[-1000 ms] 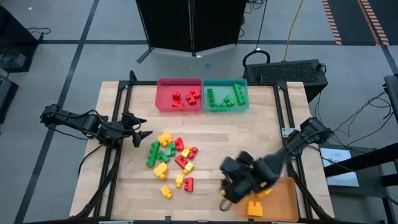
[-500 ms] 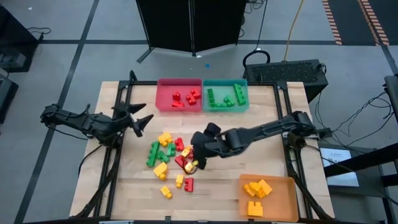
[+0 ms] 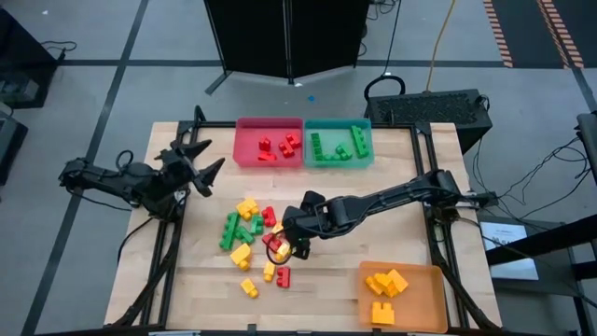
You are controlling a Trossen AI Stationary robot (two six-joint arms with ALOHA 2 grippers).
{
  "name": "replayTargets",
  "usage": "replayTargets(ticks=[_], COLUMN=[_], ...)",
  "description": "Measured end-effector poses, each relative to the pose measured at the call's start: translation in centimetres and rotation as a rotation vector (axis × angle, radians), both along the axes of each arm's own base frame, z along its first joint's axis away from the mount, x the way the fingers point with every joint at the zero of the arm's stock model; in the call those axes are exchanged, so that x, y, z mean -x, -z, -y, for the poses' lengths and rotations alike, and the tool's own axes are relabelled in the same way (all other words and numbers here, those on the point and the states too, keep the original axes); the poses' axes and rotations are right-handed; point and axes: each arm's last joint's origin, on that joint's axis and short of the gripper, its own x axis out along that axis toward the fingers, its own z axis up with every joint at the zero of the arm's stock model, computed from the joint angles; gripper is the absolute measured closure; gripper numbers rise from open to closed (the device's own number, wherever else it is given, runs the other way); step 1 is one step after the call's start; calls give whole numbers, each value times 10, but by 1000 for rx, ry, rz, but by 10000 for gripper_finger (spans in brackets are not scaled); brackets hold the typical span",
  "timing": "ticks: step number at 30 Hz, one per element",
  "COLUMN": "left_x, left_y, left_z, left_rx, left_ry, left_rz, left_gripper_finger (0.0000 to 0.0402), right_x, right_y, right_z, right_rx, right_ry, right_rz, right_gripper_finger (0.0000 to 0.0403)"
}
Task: Sort blocks
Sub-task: Put the red game piece into the red bin
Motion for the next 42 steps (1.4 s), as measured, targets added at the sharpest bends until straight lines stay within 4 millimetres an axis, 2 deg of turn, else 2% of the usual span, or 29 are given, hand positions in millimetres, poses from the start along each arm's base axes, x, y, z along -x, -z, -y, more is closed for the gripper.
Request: replayTargets(ticks=[2, 6, 12, 15, 18, 23, 26, 32, 37, 42], left_x=[1, 2, -1, -1, -2, -2, -2, -2, -3, -3], left_y=[-4, -10, -16, -17, -17, -17, -17, -15, -13, -11], left_z=[-2, -3, 4, 7, 9, 10, 10, 10, 10, 10], left_rx=[-14, 72, 168, 211, 247, 275, 277, 279, 285, 286], left_ry=[-20, 16, 374, 502, 584, 619, 618, 613, 601, 597], left_rz=[26, 136, 245, 270, 279, 289, 285, 268, 237, 223], left_gripper_finger=[40, 40, 40, 40, 40, 40, 40, 40, 40, 40], right_x=[0, -2, -9, -12, -16, -29, -33, -39, -42, -42], right_y=[0, 3, 10, 19, 41, 75, 90, 107, 116, 119], right_z=[2, 7, 25, 30, 34, 32, 31, 33, 35, 36], right_rx=[14, 54, 253, 223, 171, 221, 249, 266, 251, 243], right_ry=[-17, -116, -408, -513, -590, -695, -712, -748, -703, -684], right_rz=[-6, -43, -115, -150, -228, -278, -301, -317, -323, -333], right_gripper_finger=[124, 124, 124, 124, 124, 124, 124, 129, 181, 277])
